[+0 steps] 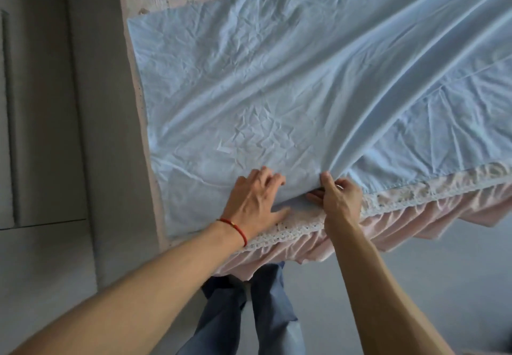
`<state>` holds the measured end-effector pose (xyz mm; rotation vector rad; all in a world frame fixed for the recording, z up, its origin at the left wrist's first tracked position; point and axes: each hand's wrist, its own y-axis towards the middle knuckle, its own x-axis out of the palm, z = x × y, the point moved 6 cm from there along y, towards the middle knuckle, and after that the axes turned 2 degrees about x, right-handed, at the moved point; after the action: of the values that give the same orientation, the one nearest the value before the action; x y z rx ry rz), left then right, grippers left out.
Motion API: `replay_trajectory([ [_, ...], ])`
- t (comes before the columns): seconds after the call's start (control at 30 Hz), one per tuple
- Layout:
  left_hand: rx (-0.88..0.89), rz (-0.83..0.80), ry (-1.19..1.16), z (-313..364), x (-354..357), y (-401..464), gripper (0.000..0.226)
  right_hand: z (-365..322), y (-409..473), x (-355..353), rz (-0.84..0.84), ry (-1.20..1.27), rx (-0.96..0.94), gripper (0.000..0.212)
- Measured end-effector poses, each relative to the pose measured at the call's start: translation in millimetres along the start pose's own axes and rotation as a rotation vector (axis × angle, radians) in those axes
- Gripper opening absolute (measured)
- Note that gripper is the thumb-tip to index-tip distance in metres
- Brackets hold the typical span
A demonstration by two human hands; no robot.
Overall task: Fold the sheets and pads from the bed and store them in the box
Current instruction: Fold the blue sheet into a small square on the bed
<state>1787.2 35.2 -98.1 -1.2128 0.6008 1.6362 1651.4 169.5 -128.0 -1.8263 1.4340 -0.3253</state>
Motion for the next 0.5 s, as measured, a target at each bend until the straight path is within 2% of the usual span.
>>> replay_trajectory([
  [0.13, 0.033, -0.014, 0.186, 22, 20, 17, 0.027, -20, 13, -3, -0.086, 0.018, 0.027, 0.014],
  [0.27, 0.148, 0.009, 0.160, 28, 12, 9, 0.032, -55, 48, -16, -0.055, 0.227, 0.095, 0.015],
  [0.43, 0.151, -0.019, 0.108, 30, 12, 1, 0.032, -79, 61, -44, 0.111, -0.160, -0.143, 0.017],
  [0.5, 0.163, -0.047, 0.111, 33, 14, -4, 0.030, -67, 52, -60, 0.138, -0.150, -0.143, 0.015],
])
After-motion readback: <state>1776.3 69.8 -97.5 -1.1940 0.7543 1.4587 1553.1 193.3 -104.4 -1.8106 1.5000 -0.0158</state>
